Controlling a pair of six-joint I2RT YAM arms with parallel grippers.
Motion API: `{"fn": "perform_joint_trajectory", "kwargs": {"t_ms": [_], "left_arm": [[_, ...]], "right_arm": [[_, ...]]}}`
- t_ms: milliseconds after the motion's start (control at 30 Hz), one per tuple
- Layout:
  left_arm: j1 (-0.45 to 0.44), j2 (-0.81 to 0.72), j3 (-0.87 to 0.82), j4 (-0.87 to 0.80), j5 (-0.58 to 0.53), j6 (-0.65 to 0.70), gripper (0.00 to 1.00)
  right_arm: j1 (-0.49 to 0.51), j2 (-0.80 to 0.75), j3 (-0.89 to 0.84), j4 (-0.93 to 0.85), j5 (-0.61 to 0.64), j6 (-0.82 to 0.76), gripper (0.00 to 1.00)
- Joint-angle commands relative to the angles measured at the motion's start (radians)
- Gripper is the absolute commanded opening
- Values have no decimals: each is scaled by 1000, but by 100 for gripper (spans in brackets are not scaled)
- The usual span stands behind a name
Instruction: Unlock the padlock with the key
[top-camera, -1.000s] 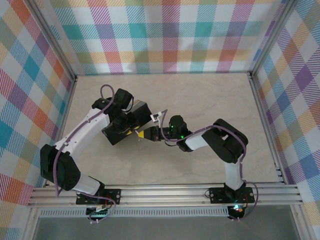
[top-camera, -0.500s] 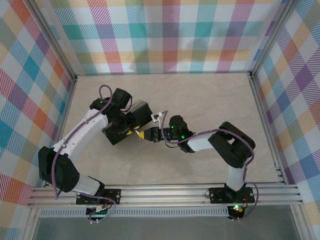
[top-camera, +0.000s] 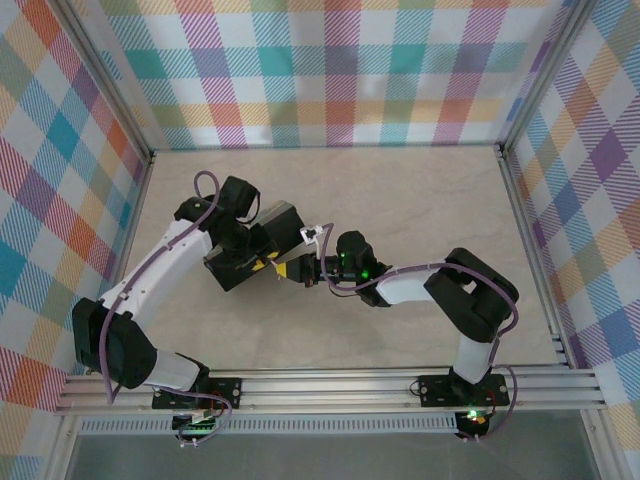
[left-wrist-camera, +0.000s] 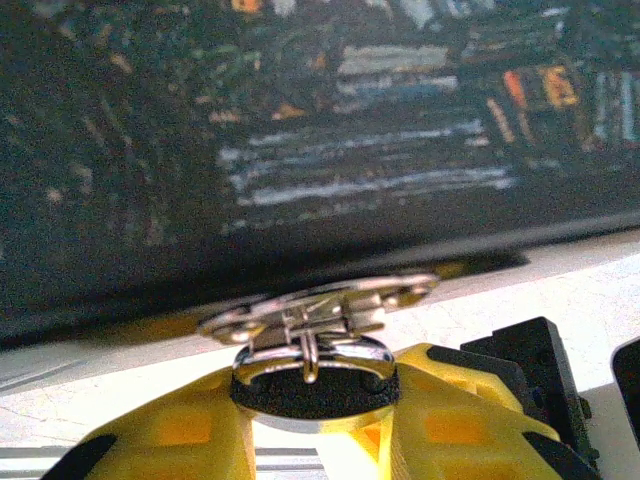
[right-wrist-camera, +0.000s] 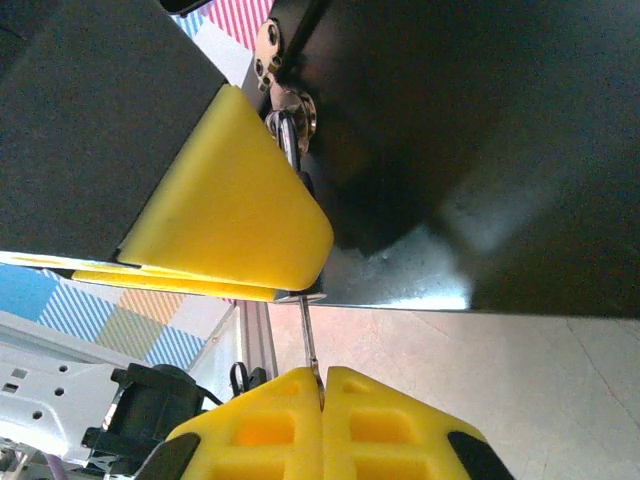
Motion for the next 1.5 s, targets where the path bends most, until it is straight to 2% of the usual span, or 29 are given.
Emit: {"fn": "perform_joint_trajectory", "kwargs": {"t_ms": [0, 200, 300, 333, 500, 633, 733, 900, 1000, 1267, 1467], "left_arm": [[3, -30, -24, -13, 74, -11, 0], [3, -16, -12, -6, 88, 6, 0], [7, -23, 28, -63, 15, 47, 0], [10, -26, 32, -69, 11, 52, 0], [15, -30, 19, -65, 36, 49, 0], [15, -28, -8, -31, 63, 30, 0], [15, -14, -5, -19, 82, 19, 0], [17, 10, 30, -36, 56, 16, 0], [18, 17, 17, -9, 80, -8, 0], [18, 34, 53, -23, 96, 14, 0], [18, 36, 64, -50, 118, 61, 0]], "right_arm": [[13, -9, 68, 121, 23, -41, 0], [13, 30, 59, 346, -43, 44, 0], [4, 58, 70, 469, -117, 136, 0], [5, 54, 75, 456, -127, 131, 0], [13, -16, 74, 240, -17, 12, 0], [40, -31, 84, 314, -35, -22, 0], [46, -35, 102, 279, -65, -66, 0], [45, -60, 85, 155, 27, -103, 0], [62, -105, 5, 264, 132, -93, 0], [54, -67, 63, 261, 1, -115, 0], [-14, -8, 49, 335, -130, -88, 0]]}}
